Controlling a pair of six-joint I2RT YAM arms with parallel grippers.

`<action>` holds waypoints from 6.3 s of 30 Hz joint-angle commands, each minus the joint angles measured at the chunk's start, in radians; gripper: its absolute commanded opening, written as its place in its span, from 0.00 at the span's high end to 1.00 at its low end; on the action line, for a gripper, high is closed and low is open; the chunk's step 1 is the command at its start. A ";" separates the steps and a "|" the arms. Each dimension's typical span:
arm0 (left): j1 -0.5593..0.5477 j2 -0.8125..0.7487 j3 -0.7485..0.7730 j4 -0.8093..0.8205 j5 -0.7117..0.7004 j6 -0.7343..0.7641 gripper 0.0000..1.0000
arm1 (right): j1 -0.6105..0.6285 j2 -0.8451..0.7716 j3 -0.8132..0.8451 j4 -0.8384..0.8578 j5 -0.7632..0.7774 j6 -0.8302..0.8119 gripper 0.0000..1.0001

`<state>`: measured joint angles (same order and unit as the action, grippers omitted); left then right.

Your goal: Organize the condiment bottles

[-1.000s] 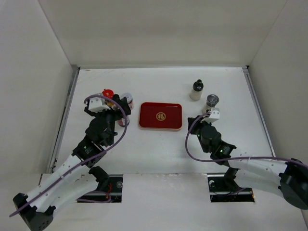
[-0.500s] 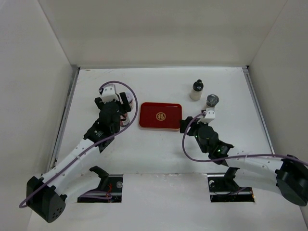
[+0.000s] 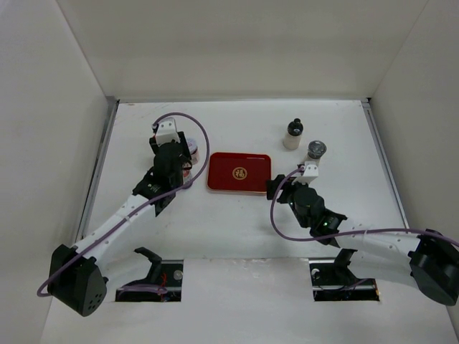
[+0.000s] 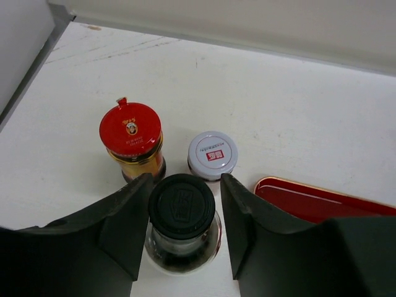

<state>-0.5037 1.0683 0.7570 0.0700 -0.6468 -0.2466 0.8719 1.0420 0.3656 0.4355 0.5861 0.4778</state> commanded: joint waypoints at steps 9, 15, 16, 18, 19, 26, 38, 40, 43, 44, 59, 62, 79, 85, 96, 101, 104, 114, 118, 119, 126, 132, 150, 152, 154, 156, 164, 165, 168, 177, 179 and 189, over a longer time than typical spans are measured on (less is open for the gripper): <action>-0.075 -0.071 0.062 0.140 -0.103 0.079 0.91 | 0.006 -0.025 0.027 0.066 -0.016 -0.007 0.22; -0.212 -0.084 0.189 0.185 -0.117 0.176 0.91 | -0.009 -0.053 0.013 0.072 -0.011 0.002 0.22; -0.233 -0.067 0.209 0.198 -0.117 0.187 0.91 | -0.009 -0.054 0.013 0.072 -0.011 0.002 0.22; -0.268 -0.018 0.252 0.217 -0.113 0.204 0.91 | -0.021 -0.060 0.007 0.072 -0.006 0.007 0.22; -0.282 0.008 0.268 0.231 -0.109 0.207 0.91 | -0.026 -0.069 0.004 0.066 -0.002 0.011 0.22; -0.299 0.195 0.355 0.341 -0.059 0.196 0.92 | -0.047 -0.119 -0.017 0.052 0.029 0.022 0.22; -0.302 0.424 0.470 0.433 0.045 0.152 0.92 | -0.054 -0.111 -0.014 0.042 0.032 0.025 0.21; -0.296 0.453 0.479 0.441 0.055 0.133 0.92 | -0.053 -0.112 -0.014 0.042 0.032 0.025 0.21; -0.284 0.496 0.496 0.445 0.075 0.119 0.92 | -0.055 -0.115 -0.016 0.042 0.032 0.025 0.21; -0.281 0.505 0.498 0.447 0.079 0.116 0.92 | -0.055 -0.119 -0.017 0.042 0.032 0.025 0.21; -0.261 0.559 0.484 0.487 0.108 0.098 0.89 | -0.052 -0.114 -0.017 0.052 0.018 0.025 0.21; -0.269 0.556 0.443 0.514 0.105 0.098 0.78 | -0.052 -0.114 -0.017 0.052 0.018 0.025 0.21; -0.255 0.251 0.153 0.551 -0.057 0.105 0.19 | -0.057 -0.128 -0.020 0.043 0.027 0.021 0.20; -0.220 0.088 -0.004 0.303 -0.120 0.027 0.25 | -0.064 -0.131 -0.025 0.051 0.021 0.025 0.20; -0.072 0.307 0.034 0.155 -0.100 -0.045 0.23 | -0.061 -0.108 -0.017 0.062 0.017 0.025 0.17; -0.031 0.418 0.087 0.188 -0.080 -0.037 0.23 | -0.063 -0.093 -0.014 0.062 -0.002 0.033 0.16; -0.005 0.462 0.099 0.232 -0.062 -0.040 0.23 | -0.064 -0.089 -0.014 0.062 -0.005 0.035 0.16; 0.070 0.584 0.148 0.336 0.041 -0.042 0.23 | -0.067 -0.069 -0.007 0.062 -0.017 0.039 0.15; 0.075 0.602 0.166 0.364 0.068 -0.040 0.24 | -0.067 -0.060 -0.005 0.062 -0.019 0.039 0.15; 0.075 0.607 0.174 0.366 0.068 -0.037 0.24 | -0.067 -0.056 -0.002 0.063 -0.020 0.039 0.15; 0.086 0.633 0.185 0.373 0.101 -0.034 0.59 | -0.069 -0.074 -0.010 0.063 -0.023 0.039 0.15; 0.074 0.547 0.122 0.372 0.095 -0.034 0.65 | -0.073 -0.073 -0.007 0.062 -0.028 0.039 0.15; -0.138 0.305 0.064 0.396 0.072 -0.062 0.71 | -0.075 -0.099 -0.014 0.055 -0.019 0.036 0.14; -0.152 0.323 0.071 0.409 0.072 -0.063 0.71 | -0.075 -0.099 -0.011 0.052 -0.012 0.030 0.14; -0.160 0.344 0.074 0.427 0.072 -0.065 0.71 | -0.075 -0.102 -0.013 0.054 -0.009 0.028 0.14; -0.164 0.361 0.077 0.444 0.072 -0.065 0.71 | -0.075 -0.103 -0.014 0.052 -0.014 0.031 0.14; -0.167 0.438 0.076 0.533 0.076 -0.065 0.71 | -0.075 -0.099 -0.013 0.055 -0.012 0.028 0.14; -0.169 0.449 0.076 0.539 0.076 -0.065 0.71 | -0.075 -0.099 -0.013 0.058 -0.012 0.028 0.14; -0.169 0.481 0.085 0.556 0.084 -0.065 0.71 | -0.075 -0.092 -0.013 0.058 -0.019 0.030 0.14; -0.164 0.552 0.096 0.559 0.058 -0.062 0.66 | -0.075 -0.089 -0.014 0.062 -0.019 0.033 0.14; -0.169 0.555 0.090 0.559 0.041 -0.062 0.59 | -0.075 -0.089 -0.014 0.062 -0.020 0.033 0.14; -0.213 0.477 0.032 0.582 -0.019 -0.060 0.14 | -0.077 -0.097 -0.019 0.068 -0.008 0.044 0.18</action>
<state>-0.6960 1.6253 0.7975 0.5476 -0.6292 -0.2981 0.8040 0.9565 0.3439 0.4492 0.5690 0.5056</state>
